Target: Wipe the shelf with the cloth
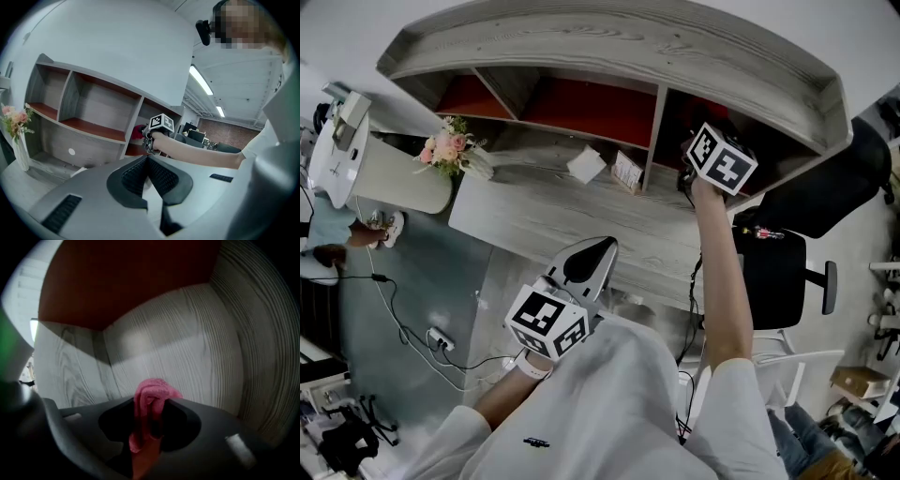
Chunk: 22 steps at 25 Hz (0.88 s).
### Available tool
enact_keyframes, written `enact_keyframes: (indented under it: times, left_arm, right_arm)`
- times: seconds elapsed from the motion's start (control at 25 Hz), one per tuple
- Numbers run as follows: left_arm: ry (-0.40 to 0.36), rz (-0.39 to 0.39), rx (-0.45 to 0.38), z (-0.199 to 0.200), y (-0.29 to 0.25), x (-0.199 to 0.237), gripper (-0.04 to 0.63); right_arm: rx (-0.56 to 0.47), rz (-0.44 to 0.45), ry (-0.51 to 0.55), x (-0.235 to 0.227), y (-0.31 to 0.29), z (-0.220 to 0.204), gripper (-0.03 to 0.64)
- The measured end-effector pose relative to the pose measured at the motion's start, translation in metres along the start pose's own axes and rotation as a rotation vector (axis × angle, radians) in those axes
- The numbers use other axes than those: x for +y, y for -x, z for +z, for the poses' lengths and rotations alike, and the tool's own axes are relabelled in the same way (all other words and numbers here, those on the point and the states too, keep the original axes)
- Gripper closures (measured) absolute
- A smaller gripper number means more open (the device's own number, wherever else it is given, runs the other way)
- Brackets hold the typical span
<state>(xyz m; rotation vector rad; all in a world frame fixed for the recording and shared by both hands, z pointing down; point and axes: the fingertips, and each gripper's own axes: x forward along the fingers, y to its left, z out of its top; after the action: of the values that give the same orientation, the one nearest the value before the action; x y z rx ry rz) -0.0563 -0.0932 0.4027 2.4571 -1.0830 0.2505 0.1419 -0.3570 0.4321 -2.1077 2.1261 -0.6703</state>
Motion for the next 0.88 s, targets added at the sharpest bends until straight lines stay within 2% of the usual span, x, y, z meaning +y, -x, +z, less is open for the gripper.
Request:
enact_keyframes:
  times: [0.12,0.24,0.32,0.48,0.56,0.72,0.8,0.88]
  left_arm:
    - [-0.005,-0.009,0.002,0.0,-0.005,-0.002,0.589]
    - [-0.006,-0.017,0.003,0.0,-0.009,-0.004,0.589]
    - [-0.007,-0.019,-0.001,0.002,-0.012,-0.006,0.589]
    - [-0.008,-0.015,-0.014,0.007,-0.01,-0.005,0.589]
    - [-0.003,-0.003,-0.017,0.007,-0.006,-0.002,0.589]
    - [-0.002,0.017,-0.023,0.009,0.0,0.003,0.589]
    - [0.0,0.022,-0.026,0.01,0.001,0.004,0.589]
    - [0.0,0.027,-0.029,0.011,0.001,0.005,0.589]
  right_arm:
    - [-0.108,0.038,0.049,0.004,0.009,0.029,0.491]
    - [-0.202,-0.002,0.056,-0.012,0.025,0.056,0.491]
    - [-0.255,-0.062,0.017,-0.032,0.035,0.068,0.491]
    - [-0.309,-0.274,-0.151,-0.086,0.053,0.075,0.491]
    - [-0.312,-0.324,-0.177,-0.093,0.055,0.073,0.491]
    - [-0.325,-0.331,-0.15,-0.084,0.052,0.077,0.492]
    - [-0.346,-0.283,-0.103,-0.069,0.05,0.083,0.491]
    - [-0.37,-0.225,-0.013,-0.044,0.046,0.091,0.492]
